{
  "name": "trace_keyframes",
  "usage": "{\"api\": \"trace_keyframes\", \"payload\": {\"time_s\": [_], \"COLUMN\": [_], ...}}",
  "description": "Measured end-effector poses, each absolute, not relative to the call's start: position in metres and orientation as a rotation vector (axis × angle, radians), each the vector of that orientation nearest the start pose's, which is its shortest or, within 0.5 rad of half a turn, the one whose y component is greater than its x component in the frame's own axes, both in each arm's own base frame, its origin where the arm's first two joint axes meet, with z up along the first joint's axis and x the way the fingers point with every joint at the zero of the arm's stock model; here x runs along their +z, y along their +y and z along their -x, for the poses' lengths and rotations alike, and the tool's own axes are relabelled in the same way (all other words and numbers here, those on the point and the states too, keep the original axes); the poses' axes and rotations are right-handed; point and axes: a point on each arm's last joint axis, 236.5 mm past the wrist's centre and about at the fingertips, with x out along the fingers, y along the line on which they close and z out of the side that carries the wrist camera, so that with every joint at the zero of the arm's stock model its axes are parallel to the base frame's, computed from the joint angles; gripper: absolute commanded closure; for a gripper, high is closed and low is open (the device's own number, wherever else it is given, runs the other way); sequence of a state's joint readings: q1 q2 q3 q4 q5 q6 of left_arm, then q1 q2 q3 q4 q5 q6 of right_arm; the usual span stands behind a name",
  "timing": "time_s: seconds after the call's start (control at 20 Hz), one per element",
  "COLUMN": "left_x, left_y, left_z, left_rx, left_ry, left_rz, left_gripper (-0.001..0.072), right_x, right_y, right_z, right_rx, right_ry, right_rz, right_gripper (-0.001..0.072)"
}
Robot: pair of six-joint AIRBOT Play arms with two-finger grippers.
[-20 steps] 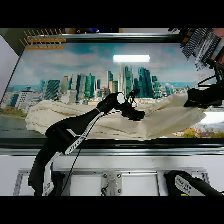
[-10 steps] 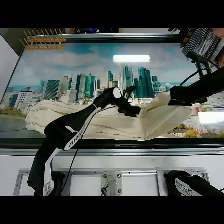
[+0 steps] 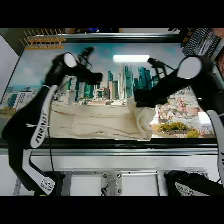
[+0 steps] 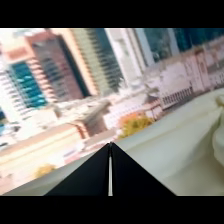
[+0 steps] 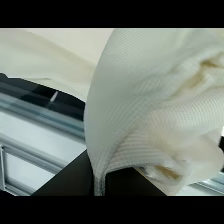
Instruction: Fold the clothes and pants, and hang the long-sleeved shirts on hangers.
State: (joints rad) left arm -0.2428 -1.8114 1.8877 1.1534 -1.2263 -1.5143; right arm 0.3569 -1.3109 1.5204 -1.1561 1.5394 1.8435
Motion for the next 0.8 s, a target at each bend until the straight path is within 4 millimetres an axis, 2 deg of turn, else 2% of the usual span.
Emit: {"api": "trace_keyframes", "payload": {"time_s": [0.2, 0.35, 0.4, 0.45, 0.5, 0.55, 0.65, 0.75, 0.8], "left_x": [0.101, 0.132, 0.141, 0.149, 0.157, 0.163, 0.175, 0.187, 0.190], "left_y": [-0.128, -0.088, -0.080, -0.075, -0.071, -0.069, -0.069, -0.069, -0.069], "left_z": [-0.517, -0.510, -0.508, -0.505, -0.502, -0.499, -0.494, -0.488, -0.483], "left_rx": [-0.377, -0.318, -0.307, -0.300, -0.296, -0.294, -0.296, -0.299, -0.300], "left_ry": [1.065, 1.018, 1.003, 0.992, 0.979, 0.967, 0.945, 0.927, 0.922], "left_rz": [0.217, 0.238, 0.237, 0.238, 0.234, 0.233, 0.228, 0.222, 0.220], "left_gripper": [0.0690, 0.0690, 0.0690, 0.0690, 0.0690, 0.0690, 0.0690, 0.0690, 0.0690], "right_x": [0.081, 0.051, 0.041, 0.033, 0.026, 0.022, 0.024, 0.040, 0.051], "right_y": [0.284, 0.333, 0.350, 0.364, 0.380, 0.394, 0.419, 0.437, 0.439], "right_z": [-0.323, -0.333, -0.336, -0.339, -0.342, -0.345, -0.345, -0.346, -0.348], "right_rx": [0.519, 0.556, 0.568, 0.580, 0.592, 0.608, 0.670, 0.751, 0.786], "right_ry": [1.447, 1.422, 1.407, 1.389, 1.367, 1.345, 1.308, 1.255, 1.223], "right_rz": [-0.275, -0.298, -0.311, -0.323, -0.346, -0.374, -0.427, -0.477, -0.484], "right_gripper": [0.0685, 0.0684, 0.0655, 0.0424, 0.0097, 0.0011, 0.0011, 0.0011, 0.0011]}}
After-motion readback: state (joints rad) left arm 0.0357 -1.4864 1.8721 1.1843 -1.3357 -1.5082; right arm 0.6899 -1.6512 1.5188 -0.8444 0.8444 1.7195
